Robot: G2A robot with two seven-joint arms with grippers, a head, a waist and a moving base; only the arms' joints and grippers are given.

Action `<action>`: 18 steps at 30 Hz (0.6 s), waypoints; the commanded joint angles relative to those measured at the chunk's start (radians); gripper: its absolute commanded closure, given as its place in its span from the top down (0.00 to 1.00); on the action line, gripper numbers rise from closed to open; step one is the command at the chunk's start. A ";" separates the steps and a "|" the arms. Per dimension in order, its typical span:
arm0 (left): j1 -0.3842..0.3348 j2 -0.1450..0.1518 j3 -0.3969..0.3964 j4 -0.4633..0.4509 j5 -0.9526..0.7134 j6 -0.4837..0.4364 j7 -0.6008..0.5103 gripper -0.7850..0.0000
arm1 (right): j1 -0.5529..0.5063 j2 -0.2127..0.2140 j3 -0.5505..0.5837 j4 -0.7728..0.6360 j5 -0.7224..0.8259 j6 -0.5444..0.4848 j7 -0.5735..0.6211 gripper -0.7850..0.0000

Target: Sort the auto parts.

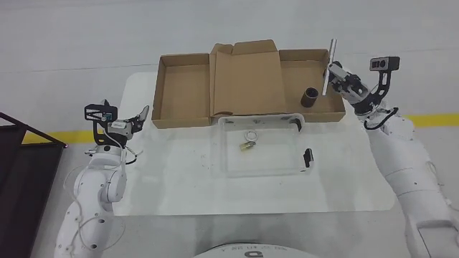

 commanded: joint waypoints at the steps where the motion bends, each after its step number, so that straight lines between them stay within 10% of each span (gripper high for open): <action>1: 0.000 0.000 0.000 0.000 0.000 0.000 0.000 1.00 | 0.018 0.005 0.009 0.062 -0.055 -0.023 -0.023 0.00; 18: 0.000 0.000 0.000 0.000 0.000 0.000 0.000 1.00 | 0.166 0.031 0.011 0.428 -0.295 -0.010 -0.051 0.00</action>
